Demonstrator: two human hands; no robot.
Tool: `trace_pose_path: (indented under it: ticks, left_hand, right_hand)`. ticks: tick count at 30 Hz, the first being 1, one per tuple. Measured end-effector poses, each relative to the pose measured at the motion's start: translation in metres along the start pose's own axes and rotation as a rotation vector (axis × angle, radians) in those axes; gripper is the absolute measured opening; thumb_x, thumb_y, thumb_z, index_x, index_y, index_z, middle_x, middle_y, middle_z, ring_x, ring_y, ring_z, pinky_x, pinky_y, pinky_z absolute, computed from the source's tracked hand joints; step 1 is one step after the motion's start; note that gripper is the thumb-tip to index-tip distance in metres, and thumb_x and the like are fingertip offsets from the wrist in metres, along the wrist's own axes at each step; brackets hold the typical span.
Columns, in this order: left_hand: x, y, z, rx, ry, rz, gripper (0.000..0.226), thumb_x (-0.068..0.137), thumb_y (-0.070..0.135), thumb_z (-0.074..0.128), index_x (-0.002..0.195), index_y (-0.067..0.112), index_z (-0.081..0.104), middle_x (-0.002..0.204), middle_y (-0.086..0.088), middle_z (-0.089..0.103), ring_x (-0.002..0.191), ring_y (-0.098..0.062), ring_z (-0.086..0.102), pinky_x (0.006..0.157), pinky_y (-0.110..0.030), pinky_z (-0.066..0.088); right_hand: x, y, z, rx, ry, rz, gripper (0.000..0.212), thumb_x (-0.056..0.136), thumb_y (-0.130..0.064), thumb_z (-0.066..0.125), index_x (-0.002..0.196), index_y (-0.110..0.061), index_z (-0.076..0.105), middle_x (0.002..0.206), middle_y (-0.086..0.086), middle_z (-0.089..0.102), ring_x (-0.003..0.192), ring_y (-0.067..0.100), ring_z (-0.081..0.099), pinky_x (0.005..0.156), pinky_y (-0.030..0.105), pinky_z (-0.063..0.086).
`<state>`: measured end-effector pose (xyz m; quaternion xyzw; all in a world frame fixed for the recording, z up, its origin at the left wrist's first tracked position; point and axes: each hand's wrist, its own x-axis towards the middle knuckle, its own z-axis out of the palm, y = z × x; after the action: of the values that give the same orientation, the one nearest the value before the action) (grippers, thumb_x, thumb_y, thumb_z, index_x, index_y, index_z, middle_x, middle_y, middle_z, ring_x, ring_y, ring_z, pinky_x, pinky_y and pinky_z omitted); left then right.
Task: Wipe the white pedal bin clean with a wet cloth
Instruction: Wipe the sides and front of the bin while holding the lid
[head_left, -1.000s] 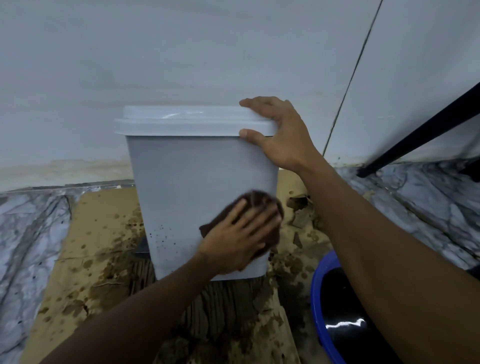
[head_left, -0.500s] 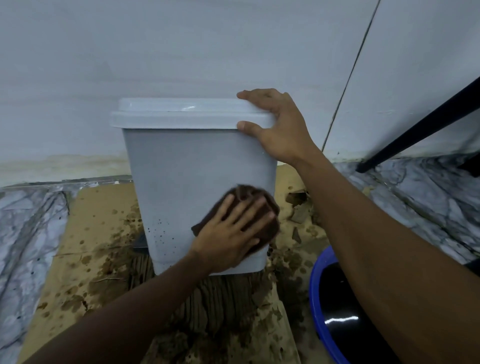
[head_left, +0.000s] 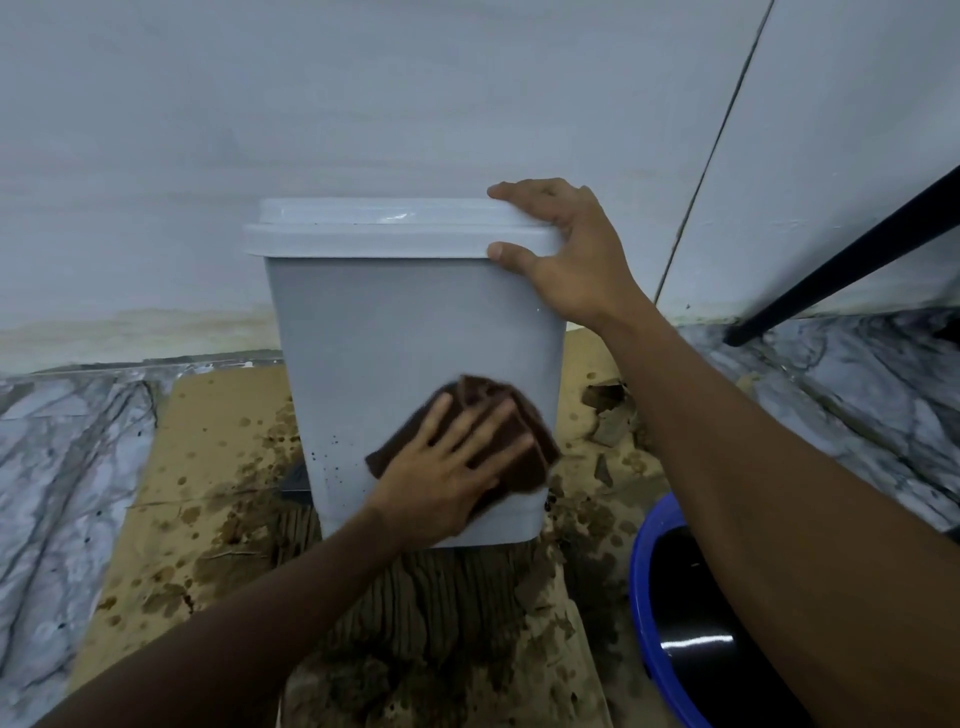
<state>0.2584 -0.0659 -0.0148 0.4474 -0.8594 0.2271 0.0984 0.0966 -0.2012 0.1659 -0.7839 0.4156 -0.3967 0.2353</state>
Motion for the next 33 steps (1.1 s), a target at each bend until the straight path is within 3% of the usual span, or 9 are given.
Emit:
trace_pose_path:
  ticks: [4, 6, 11, 15, 20, 23, 26, 30, 33]
  left_hand:
    - [0.004, 0.036, 0.019, 0.119, -0.248, 0.389, 0.069, 0.1, 0.047, 0.043, 0.161, 0.022, 0.022, 0.169, -0.015, 0.004, 0.156, -0.033, 0.005, 0.12, -0.055, -0.021]
    - [-0.005, 0.028, 0.019, 0.136, -0.235, 0.463, 0.069, 0.098, 0.043, 0.041, 0.161, 0.021, 0.023, 0.169, -0.014, 0.0, 0.155, -0.031, -0.005, 0.12, -0.055, -0.021]
    - [-0.027, -0.018, 0.006, 0.059, -0.052, 0.323, 0.054, 0.104, 0.044, 0.036, 0.155, 0.026, 0.039, 0.164, -0.012, 0.024, 0.152, -0.031, 0.02, 0.126, -0.052, 0.001]
    - [-0.01, -0.008, 0.0, 0.01, -0.003, 0.109, 0.059, 0.104, 0.045, 0.038, 0.159, 0.024, 0.031, 0.166, -0.017, 0.015, 0.155, -0.035, 0.008, 0.125, -0.058, -0.002]
    - [-0.003, 0.035, 0.022, 0.087, -0.245, 0.375, 0.081, 0.094, 0.042, 0.055, 0.162, 0.023, 0.015, 0.169, -0.016, -0.008, 0.151, -0.036, -0.027, 0.118, -0.056, -0.025]
    - [-0.018, 0.021, 0.022, 0.102, -0.22, 0.459, 0.077, 0.092, 0.04, 0.058, 0.159, 0.023, 0.025, 0.168, -0.012, 0.006, 0.155, -0.034, -0.009, 0.121, -0.054, -0.019]
    - [-0.036, -0.015, 0.008, 0.078, -0.084, 0.26, 0.063, 0.099, 0.045, 0.046, 0.158, 0.027, 0.032, 0.164, -0.01, 0.022, 0.149, -0.03, 0.023, 0.126, -0.051, -0.005]
    - [-0.036, -0.072, -0.022, 0.103, 0.085, -0.176, 0.062, 0.104, 0.048, 0.037, 0.16, 0.024, 0.026, 0.167, -0.015, 0.015, 0.154, -0.035, 0.016, 0.125, -0.054, 0.004]
    - [-0.03, -0.088, -0.028, 0.091, 0.167, -0.365, 0.064, 0.103, 0.047, 0.04, 0.16, 0.021, 0.026, 0.167, -0.018, 0.012, 0.156, -0.036, 0.009, 0.125, -0.057, 0.005]
  right_hand:
    - [-0.002, 0.001, -0.003, -0.002, 0.012, -0.009, 0.048, 0.083, -0.037, 0.074, 0.13, -0.033, 0.066, 0.128, -0.008, 0.06, 0.122, 0.014, 0.045, 0.114, 0.041, 0.032]
    - [-0.003, 0.001, -0.004, 0.003, 0.008, -0.014, 0.048, 0.083, -0.037, 0.075, 0.13, -0.033, 0.066, 0.129, -0.008, 0.06, 0.12, 0.007, 0.044, 0.116, 0.043, 0.03]
    - [-0.002, 0.002, -0.001, 0.006, 0.011, -0.02, 0.048, 0.083, -0.036, 0.075, 0.129, -0.032, 0.066, 0.129, -0.007, 0.061, 0.122, 0.012, 0.044, 0.115, 0.038, 0.03]
    - [0.0, 0.002, 0.0, -0.004, 0.016, -0.009, 0.048, 0.083, -0.035, 0.076, 0.13, -0.033, 0.066, 0.13, -0.007, 0.06, 0.122, 0.015, 0.044, 0.114, 0.034, 0.031]
    - [-0.002, 0.002, -0.002, 0.003, 0.019, -0.015, 0.047, 0.083, -0.035, 0.075, 0.129, -0.033, 0.066, 0.128, -0.009, 0.06, 0.117, 0.006, 0.043, 0.115, 0.042, 0.032]
    - [-0.003, 0.003, -0.002, 0.005, 0.013, -0.02, 0.046, 0.084, -0.034, 0.076, 0.129, -0.033, 0.066, 0.127, -0.009, 0.06, 0.116, 0.004, 0.042, 0.115, 0.042, 0.031]
    - [0.0, 0.004, -0.002, 0.004, 0.014, -0.021, 0.047, 0.084, -0.034, 0.076, 0.129, -0.033, 0.066, 0.128, -0.008, 0.06, 0.117, 0.006, 0.042, 0.115, 0.042, 0.031]
    - [0.003, 0.005, 0.002, -0.008, 0.033, -0.026, 0.046, 0.083, -0.035, 0.075, 0.129, -0.034, 0.066, 0.128, -0.008, 0.06, 0.118, 0.006, 0.043, 0.115, 0.041, 0.032]
    - [0.004, 0.003, 0.006, -0.038, 0.047, -0.032, 0.047, 0.082, -0.037, 0.073, 0.128, -0.034, 0.066, 0.129, -0.007, 0.06, 0.117, 0.007, 0.043, 0.114, 0.04, 0.033]
